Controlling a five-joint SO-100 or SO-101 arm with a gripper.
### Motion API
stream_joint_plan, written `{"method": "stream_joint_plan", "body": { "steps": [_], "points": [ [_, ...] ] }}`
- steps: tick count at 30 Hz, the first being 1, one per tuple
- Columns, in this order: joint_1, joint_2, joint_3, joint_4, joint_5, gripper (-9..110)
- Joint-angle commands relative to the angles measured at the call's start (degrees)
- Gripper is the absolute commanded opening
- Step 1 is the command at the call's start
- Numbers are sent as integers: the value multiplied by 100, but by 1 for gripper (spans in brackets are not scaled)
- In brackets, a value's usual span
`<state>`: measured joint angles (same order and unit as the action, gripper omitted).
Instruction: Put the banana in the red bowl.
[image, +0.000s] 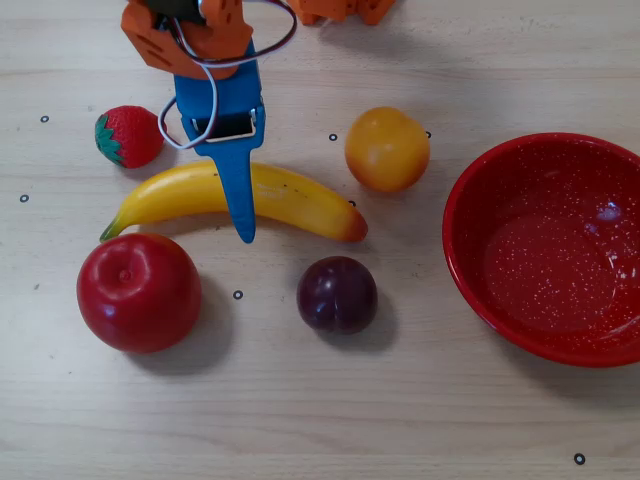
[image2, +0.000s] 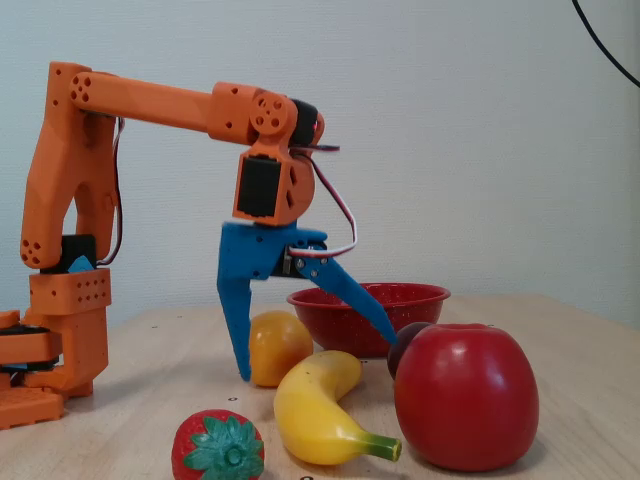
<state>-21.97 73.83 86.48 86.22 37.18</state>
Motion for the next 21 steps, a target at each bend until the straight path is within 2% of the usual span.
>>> {"method": "stream_joint_plan", "body": {
  "steps": [1, 21],
  "points": [
    [-167, 167, -132, -132, -132, 58],
    [-26, -589, 0, -967, -193, 62]
  ]
}}
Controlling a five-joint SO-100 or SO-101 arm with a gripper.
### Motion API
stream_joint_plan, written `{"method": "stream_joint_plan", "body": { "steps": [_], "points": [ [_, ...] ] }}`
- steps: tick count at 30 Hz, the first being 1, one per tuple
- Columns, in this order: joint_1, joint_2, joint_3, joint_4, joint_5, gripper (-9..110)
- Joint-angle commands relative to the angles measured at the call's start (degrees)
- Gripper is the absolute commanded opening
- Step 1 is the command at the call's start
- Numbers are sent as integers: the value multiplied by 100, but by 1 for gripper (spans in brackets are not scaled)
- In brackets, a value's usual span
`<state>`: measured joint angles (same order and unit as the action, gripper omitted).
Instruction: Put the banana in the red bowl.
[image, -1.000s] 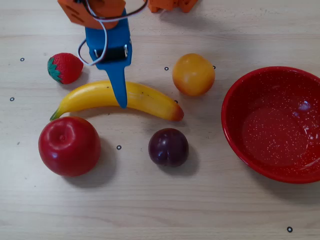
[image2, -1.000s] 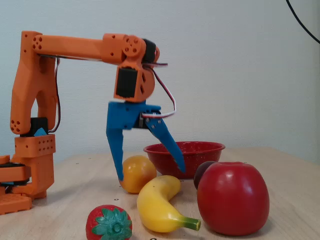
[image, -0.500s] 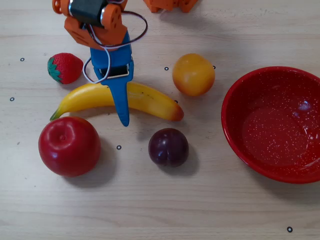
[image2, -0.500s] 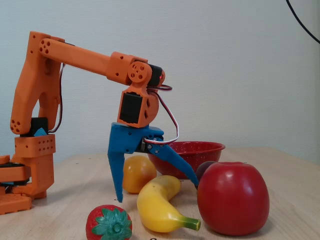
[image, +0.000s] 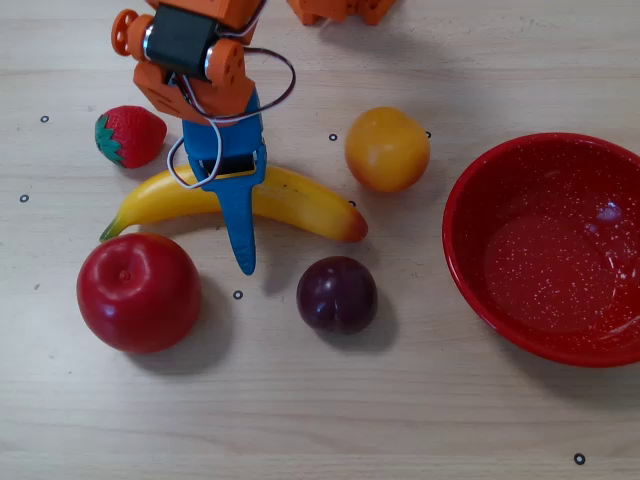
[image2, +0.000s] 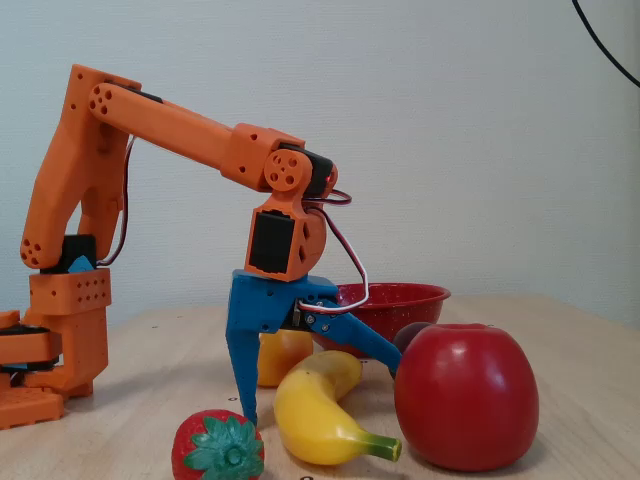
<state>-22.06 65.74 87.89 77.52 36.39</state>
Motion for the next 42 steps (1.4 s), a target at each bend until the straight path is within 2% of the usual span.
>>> {"method": "stream_joint_plan", "body": {
  "steps": [1, 7, 12, 23, 32, 36, 42],
  "points": [
    [-9, 202, -141, -123, -123, 62],
    [0, 158, -158, -132, -123, 60],
    [0, 167, -167, -176, -70, 49],
    [-44, 149, -158, -202, 35, 33],
    [-62, 149, -149, -246, 62, 30],
    [-62, 149, -132, -237, 44, 23],
    [-53, 229, -237, -97, -62, 7]
  ]
}}
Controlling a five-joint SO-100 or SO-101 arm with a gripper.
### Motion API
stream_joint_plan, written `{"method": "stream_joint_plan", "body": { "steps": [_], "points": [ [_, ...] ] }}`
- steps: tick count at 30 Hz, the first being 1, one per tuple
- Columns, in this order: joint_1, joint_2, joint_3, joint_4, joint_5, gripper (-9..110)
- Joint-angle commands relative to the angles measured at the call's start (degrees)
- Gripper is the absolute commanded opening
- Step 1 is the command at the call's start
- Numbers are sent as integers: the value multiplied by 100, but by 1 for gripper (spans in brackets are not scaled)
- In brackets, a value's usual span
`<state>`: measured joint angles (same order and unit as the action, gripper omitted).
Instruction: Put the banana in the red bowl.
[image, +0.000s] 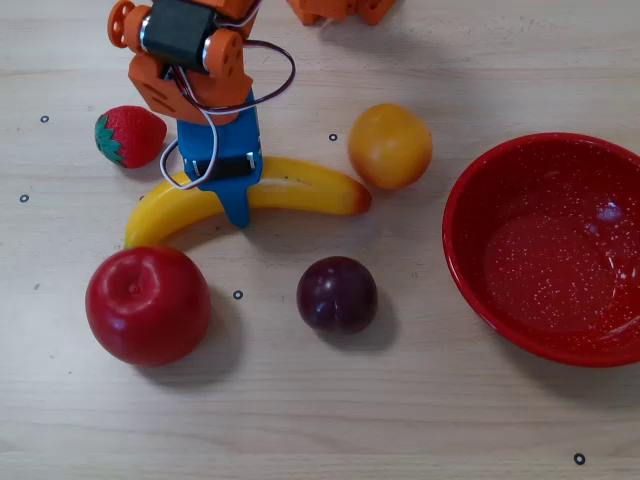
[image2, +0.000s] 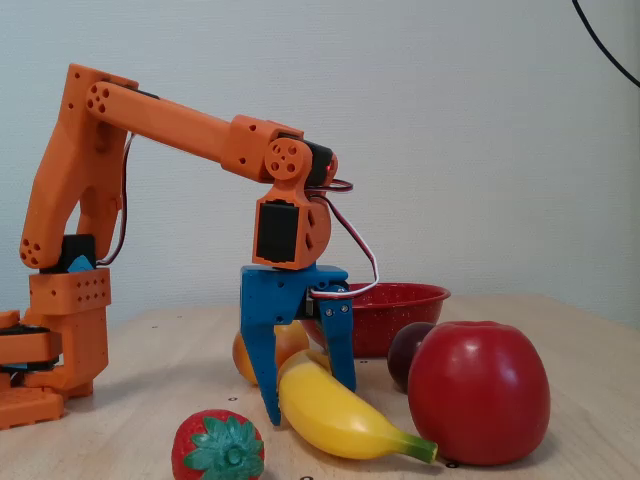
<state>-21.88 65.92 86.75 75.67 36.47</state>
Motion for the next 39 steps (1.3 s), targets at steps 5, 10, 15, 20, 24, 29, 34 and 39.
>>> {"method": "stream_joint_plan", "body": {
  "steps": [5, 10, 15, 20, 24, 29, 34, 39],
  "points": [
    [-70, 220, -501, 431, -299, 0],
    [-79, 255, -1125, 914, -571, 0],
    [-105, 299, -1898, 1635, -791, 0],
    [-158, 308, -2698, 2285, -914, 0],
    [-220, 387, -3252, 2813, -940, 0],
    [-264, 624, -3735, 3278, -949, 0],
    [-53, 1037, -4140, 3296, -1081, 0],
    [466, 1397, -4720, 3296, -1477, 0]
  ]
}}
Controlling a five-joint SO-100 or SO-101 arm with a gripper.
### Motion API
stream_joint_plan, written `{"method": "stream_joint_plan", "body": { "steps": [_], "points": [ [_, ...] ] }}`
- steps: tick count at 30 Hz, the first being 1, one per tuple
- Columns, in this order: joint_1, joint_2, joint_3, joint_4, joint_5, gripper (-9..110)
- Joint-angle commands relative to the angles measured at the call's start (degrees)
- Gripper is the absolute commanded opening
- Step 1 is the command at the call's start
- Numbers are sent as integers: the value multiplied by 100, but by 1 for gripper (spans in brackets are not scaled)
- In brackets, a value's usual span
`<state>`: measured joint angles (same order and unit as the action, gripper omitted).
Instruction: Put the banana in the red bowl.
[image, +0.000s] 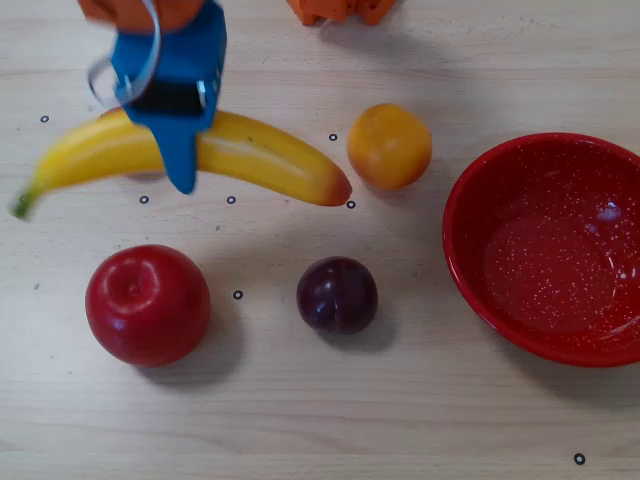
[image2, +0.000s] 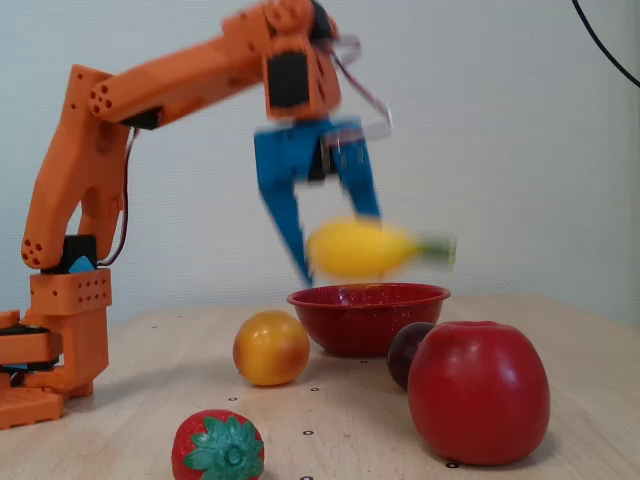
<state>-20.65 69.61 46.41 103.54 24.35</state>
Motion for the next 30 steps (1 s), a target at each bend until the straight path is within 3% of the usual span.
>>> {"method": "stream_joint_plan", "body": {
  "steps": [1, 9, 16, 30],
  "points": [
    [466, 1107, -738, 510, -387, 0],
    [1793, 1819, -536, 0, -1318, 0],
    [3129, 2479, 817, -1573, -1793, 0],
    [4816, 2584, 3472, -4781, -1187, 0]
  ]
}}
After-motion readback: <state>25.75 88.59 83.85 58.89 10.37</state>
